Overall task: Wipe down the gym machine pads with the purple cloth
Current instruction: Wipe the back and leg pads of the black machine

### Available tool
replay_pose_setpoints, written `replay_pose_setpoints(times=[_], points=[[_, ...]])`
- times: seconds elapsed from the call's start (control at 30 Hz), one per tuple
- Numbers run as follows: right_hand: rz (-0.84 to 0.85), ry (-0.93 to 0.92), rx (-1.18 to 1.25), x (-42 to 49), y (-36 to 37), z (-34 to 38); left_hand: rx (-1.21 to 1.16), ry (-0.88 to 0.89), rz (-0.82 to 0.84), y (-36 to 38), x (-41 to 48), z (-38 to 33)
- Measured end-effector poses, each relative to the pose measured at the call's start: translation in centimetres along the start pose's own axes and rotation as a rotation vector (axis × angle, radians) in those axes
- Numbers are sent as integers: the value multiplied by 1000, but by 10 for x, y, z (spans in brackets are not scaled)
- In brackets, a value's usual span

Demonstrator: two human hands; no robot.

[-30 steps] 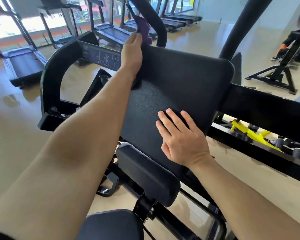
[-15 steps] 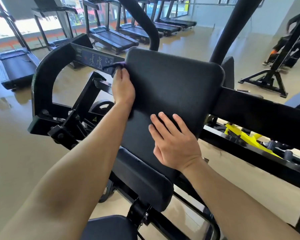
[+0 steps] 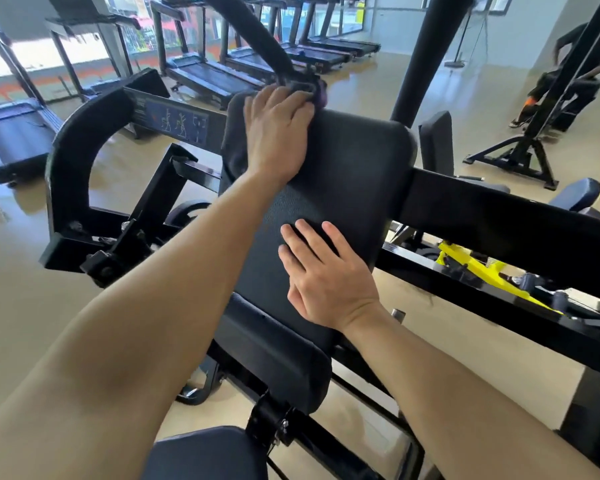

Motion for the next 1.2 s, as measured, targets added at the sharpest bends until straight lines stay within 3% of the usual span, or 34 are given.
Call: replay_pose_setpoints(times=[0.13,0.27,0.47,0.57,0.73,0.83,1.0,1.1,1.2], points=[[-29,-18,39,-4,-5,-1,-4,197,16,15,-18,-67],[-169,4,229,-5,-36,-12,3,359,54,24,-30,-115],[-490,655,458,-21,-96,-131,5,575,152,33,-38,-134],[-513,748,485,0,-111,-166,64,452,145,21,-16,-92],[-199,485,401,71,-84,-161,159,47,138,-5,17,2],[-136,489,528,84,-65,-165,101,-122,68,-9,18,19],[-165,538,691,79,-64,-167,-18,-37,-58,8,-25,-30],[-154,612,740,76,-65,-166,-38,-19,-12,26,-89,-54],[-142,631,631,70,-64,-157,26,-101,55,36,-164,-40]])
Point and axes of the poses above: each hand's wrist, its own x-axis towards the middle knuckle, its own y-axis out of the palm, z = x × y, the point moved 10 cm from there along x, towards the middle knuckle, and after that the axes turned 12 degrees about y, right-handed, at the moved point
